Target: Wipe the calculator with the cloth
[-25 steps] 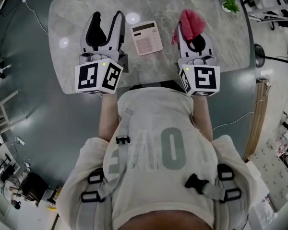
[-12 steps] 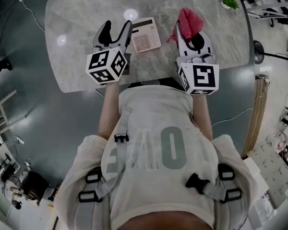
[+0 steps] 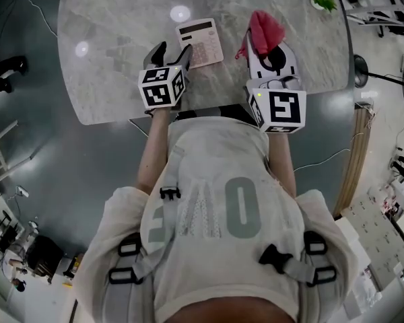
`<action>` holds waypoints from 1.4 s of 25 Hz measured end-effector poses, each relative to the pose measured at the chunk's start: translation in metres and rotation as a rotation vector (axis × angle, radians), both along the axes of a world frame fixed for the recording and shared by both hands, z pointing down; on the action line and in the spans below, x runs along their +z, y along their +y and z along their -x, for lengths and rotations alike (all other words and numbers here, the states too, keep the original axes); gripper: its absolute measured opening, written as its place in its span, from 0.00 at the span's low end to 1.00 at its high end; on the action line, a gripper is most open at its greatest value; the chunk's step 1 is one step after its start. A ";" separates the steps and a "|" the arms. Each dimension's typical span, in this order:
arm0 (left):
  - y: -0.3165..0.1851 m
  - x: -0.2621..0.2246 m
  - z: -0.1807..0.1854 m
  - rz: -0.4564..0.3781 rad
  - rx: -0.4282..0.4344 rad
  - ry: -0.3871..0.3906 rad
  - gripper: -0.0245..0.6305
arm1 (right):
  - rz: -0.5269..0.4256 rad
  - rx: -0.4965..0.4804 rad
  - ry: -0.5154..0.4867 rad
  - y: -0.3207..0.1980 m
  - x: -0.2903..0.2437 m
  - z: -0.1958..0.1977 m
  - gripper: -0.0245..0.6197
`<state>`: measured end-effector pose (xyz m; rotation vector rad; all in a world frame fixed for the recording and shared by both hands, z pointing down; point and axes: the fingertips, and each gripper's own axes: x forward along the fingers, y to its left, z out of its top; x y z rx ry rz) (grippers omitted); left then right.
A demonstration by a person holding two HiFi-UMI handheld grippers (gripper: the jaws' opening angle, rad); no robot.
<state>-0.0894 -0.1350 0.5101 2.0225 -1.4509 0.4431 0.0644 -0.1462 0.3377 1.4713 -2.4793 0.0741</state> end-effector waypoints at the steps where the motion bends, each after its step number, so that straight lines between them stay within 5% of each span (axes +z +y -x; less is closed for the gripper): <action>1: 0.002 0.006 -0.003 0.019 0.009 -0.001 0.47 | 0.002 0.000 0.002 0.000 0.001 0.000 0.13; 11: 0.037 0.069 -0.011 0.232 0.170 -0.082 0.47 | 0.023 -0.013 0.018 0.000 0.010 0.000 0.13; 30: 0.043 0.084 -0.021 0.266 0.283 -0.160 0.48 | 0.049 -0.015 0.023 -0.008 0.018 -0.003 0.13; 35: 0.043 0.085 -0.019 0.282 0.292 -0.160 0.48 | 0.003 -0.064 0.144 -0.027 0.014 0.005 0.13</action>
